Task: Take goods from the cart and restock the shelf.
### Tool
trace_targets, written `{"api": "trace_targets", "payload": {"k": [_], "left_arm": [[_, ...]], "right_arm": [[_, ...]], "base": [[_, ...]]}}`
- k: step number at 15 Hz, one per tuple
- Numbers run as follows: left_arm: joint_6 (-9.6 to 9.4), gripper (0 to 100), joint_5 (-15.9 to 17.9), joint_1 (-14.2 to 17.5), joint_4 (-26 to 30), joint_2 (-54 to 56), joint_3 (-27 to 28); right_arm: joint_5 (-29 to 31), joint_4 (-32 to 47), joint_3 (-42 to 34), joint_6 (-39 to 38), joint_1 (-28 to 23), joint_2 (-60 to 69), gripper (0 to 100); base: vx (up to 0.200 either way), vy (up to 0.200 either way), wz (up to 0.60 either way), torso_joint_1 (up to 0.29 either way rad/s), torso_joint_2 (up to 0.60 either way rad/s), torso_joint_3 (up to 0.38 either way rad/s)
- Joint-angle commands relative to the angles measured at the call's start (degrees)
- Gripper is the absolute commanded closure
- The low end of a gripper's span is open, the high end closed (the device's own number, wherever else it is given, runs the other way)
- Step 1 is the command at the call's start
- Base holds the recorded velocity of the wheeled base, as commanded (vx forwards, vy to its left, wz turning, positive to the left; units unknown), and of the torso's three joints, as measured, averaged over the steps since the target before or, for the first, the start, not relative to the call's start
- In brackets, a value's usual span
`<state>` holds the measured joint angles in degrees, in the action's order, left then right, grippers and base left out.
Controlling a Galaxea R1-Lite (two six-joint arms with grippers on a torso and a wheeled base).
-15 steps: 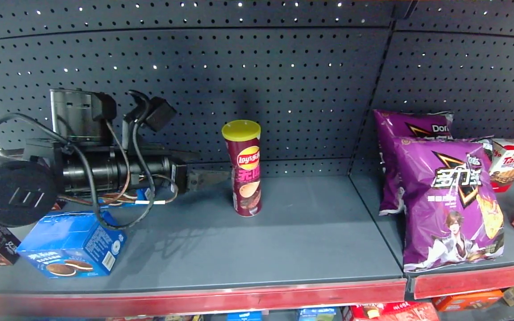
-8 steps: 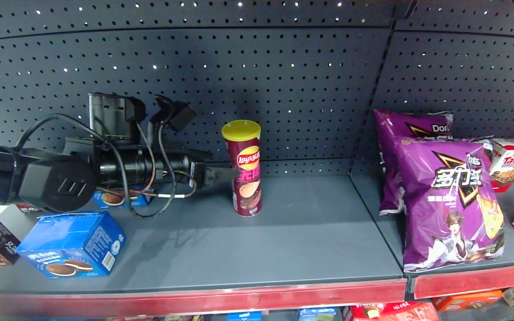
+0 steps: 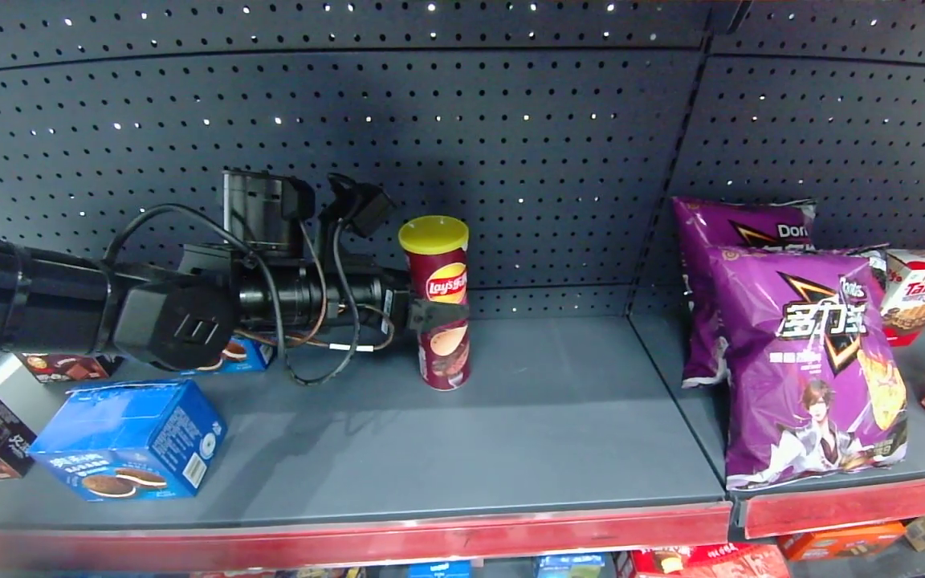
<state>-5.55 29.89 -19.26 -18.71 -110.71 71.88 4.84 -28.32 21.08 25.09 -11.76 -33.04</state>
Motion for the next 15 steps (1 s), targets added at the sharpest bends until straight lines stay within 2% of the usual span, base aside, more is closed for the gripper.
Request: {"api": "trace_targets", "payload": {"k": [1,3,4,6,8,15], "left_arm": [[0.01,0,-0.01,-0.34,-0.01,-4.07,2.83],[0.01,0,-0.01,-0.25,-0.45,-6.27,4.94],[0.10,100,-0.01,0.01,-1.15,-7.67,6.52],[1.15,100,-0.01,-0.25,-1.24,-8.55,8.02],[1.15,100,-0.01,-0.34,-1.24,-9.08,8.46],[1.15,100,-0.10,-0.78,-1.15,-6.18,5.73]], "right_arm": [[-0.01,0.02,-0.25,0.49,-0.01,0.34,100],[0.08,0.19,-0.69,0.66,-0.10,1.48,100],[0.08,1.42,-0.86,0.75,-0.10,2.45,100],[0.08,5.56,-0.42,0.84,-0.10,4.65,100],[0.08,7.31,-0.16,0.93,-0.10,5.70,100],[-0.01,7.31,0.19,0.93,0.07,5.70,100]], "base": [[0.000,0.000,0.00,0.000,0.00,0.000],[0.000,0.000,0.00,0.000,0.00,0.000],[0.000,0.000,0.00,0.000,0.00,0.000],[0.000,0.000,0.00,0.000,0.00,0.000],[0.000,0.000,0.00,0.000,0.00,0.000],[0.000,0.000,0.00,0.000,0.00,0.000]]}}
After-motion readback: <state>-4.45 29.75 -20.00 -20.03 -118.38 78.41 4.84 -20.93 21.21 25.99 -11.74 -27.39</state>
